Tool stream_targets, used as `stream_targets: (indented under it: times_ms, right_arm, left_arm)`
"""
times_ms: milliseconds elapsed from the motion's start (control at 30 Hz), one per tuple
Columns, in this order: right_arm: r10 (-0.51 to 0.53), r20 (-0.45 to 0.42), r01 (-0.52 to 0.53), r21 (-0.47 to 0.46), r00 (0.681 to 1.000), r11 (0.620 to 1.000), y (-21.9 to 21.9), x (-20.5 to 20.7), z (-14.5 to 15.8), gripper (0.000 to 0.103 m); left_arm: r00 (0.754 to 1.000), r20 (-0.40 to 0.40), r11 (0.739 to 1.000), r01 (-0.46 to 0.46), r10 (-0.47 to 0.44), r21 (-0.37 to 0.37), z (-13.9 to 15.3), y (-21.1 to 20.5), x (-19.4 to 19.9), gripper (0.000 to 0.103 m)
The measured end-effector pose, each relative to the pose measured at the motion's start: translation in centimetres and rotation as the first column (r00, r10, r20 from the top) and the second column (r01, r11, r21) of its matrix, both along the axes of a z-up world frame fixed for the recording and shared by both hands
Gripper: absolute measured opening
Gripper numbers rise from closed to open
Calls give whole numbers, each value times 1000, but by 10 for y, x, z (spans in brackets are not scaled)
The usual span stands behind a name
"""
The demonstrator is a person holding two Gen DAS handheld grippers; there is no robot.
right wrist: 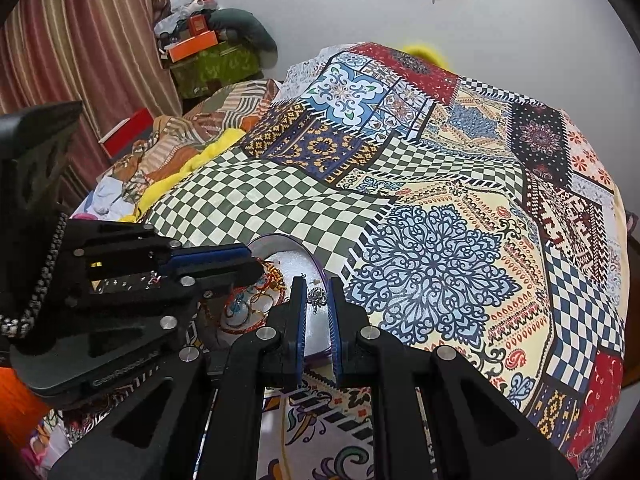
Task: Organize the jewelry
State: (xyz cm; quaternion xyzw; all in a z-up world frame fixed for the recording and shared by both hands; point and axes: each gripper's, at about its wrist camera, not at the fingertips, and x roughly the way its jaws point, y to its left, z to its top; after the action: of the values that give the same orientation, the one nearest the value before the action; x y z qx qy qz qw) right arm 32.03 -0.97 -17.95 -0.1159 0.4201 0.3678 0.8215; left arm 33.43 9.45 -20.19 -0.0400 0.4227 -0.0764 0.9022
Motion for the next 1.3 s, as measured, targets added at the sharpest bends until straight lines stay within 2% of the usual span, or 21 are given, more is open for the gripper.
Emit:
stream_targets:
  times_ms: [367, 467, 700, 867, 1100, 1300]
  right_arm:
    - [30, -14, -31, -38, 999, 999, 14, 0, -9, 9]
    - [38, -5, -38, -54, 999, 998, 17, -2, -11, 9]
    - [47, -7, -47, -81, 999, 996, 19, -4, -13, 9]
    - [46, -12, -47, -86, 999, 995, 18, -7, -11, 19]
    - [38, 26, -36, -79, 999, 996, 13, -17, 3, 20]
    - [10, 103, -7, -35, 995, 999, 0, -38, 39, 20]
  left_arm:
    - [1000, 3, 1000, -6, 6, 3, 5, 9, -8, 8]
    - [1000, 2, 1000, -9, 9, 9, 5, 10, -11, 13]
    - [1000, 3, 1000, -13, 13, 9, 7, 13, -16, 14]
    - [1000, 6, 1000, -24, 24, 11, 10, 16, -21, 18]
    - [999, 28, 999, -46, 46, 19, 24, 18, -33, 20]
    - [993, 89, 996, -75, 71, 37, 52, 15, -52, 20]
